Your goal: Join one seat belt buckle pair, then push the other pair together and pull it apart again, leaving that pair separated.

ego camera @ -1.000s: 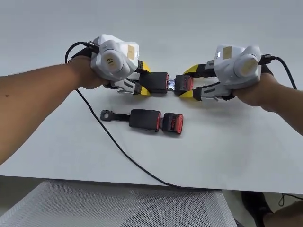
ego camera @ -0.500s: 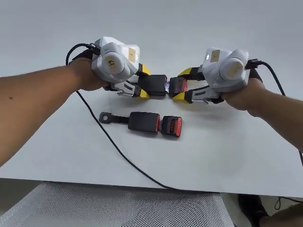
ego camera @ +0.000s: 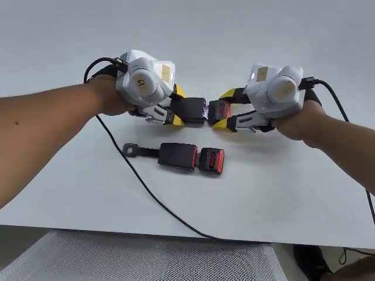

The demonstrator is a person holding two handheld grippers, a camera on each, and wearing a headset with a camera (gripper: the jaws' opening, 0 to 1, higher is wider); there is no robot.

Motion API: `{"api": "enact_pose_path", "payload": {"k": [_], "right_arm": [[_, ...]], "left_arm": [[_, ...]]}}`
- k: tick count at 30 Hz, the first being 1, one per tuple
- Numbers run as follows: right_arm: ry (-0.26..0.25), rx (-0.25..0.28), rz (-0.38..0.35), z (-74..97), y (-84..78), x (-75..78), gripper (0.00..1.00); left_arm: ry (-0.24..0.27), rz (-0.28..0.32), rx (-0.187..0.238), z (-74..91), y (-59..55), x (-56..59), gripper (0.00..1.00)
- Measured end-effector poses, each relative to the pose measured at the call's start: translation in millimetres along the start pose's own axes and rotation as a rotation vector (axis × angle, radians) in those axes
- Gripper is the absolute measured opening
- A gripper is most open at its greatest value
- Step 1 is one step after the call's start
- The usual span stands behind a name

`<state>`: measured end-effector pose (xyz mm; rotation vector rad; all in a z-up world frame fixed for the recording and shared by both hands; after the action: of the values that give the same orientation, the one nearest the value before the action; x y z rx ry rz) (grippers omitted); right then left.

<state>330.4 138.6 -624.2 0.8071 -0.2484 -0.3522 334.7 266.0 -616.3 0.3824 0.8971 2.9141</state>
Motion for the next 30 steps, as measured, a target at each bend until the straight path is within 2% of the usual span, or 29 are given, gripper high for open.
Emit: {"api": "enact_pose_path", "payload": {"k": [23, 30], "right_arm": [[0.003, 0.025, -0.001, 0.5, -1.7, 2.3, 0.34], [-0.001, 0.019, 0.006, 1.8, -2.5, 2.1, 0.35]], "left_arm": [[0.0, 0.004, 0.002, 0.6, 0.1, -0.9, 0.33], [-0.002, 0.007, -0.013, 1.2, -0.2, -1.3, 0.33]]}}
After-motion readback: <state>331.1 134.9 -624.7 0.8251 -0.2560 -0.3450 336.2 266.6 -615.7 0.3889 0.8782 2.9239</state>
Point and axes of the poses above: the centre of the closed fingertips' face, and the gripper's own axes: z roughly backward along the fingers, x roughly to its right, y roughly out of its top, the point moved 6 cm from there along z, roughly backward along the fingers, and after that the axes turned 15 degrees about -y, right-handed, at the moved point
